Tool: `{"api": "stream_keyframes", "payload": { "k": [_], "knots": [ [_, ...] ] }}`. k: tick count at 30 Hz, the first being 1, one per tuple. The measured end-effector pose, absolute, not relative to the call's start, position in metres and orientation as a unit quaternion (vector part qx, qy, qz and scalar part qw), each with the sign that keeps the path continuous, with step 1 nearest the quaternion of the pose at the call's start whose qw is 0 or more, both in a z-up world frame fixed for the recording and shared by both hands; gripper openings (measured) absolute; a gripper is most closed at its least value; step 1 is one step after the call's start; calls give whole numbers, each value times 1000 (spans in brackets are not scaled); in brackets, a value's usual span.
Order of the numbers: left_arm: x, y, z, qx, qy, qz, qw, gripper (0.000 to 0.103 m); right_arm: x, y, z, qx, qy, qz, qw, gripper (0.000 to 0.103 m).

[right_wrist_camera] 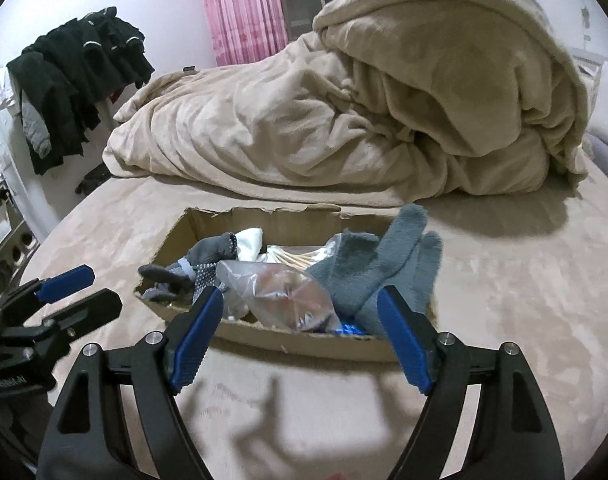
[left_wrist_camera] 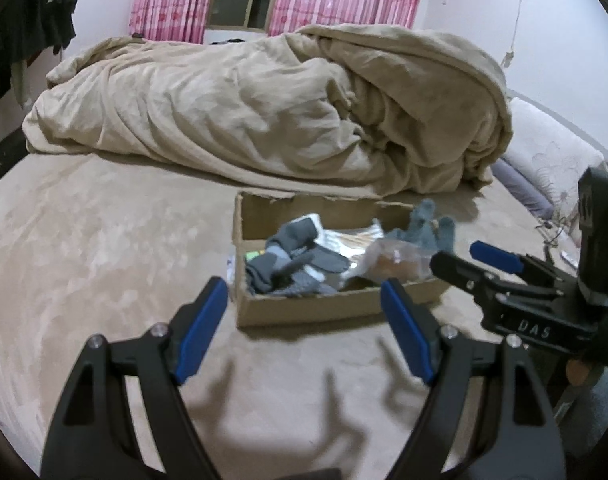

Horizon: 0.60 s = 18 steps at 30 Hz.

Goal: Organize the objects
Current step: 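Lower the snack bag into the box and open the right gripper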

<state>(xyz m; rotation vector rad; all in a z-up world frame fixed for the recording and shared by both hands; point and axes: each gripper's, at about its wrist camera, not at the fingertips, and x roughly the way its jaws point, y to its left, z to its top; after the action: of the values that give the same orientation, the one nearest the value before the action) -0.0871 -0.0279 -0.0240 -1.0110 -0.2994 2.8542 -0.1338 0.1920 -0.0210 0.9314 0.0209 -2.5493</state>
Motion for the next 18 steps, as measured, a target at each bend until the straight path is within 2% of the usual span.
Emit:
{"api": "stream_keyframes", "payload": {
  "k": [9, 13, 18],
  "knots": [
    [-56, -10, -38, -342, -75, 936, 32, 80, -88, 220, -23, 331, 26, -920, 210, 83],
    [-39, -9, -47, -340, -95, 935, 25, 80, -66, 236, -30, 331, 33, -923, 191, 83],
    [-21, 0, -48, -326, -85, 941, 21, 80, -47, 249, -37, 348, 13, -916, 200, 83]
  ]
}}
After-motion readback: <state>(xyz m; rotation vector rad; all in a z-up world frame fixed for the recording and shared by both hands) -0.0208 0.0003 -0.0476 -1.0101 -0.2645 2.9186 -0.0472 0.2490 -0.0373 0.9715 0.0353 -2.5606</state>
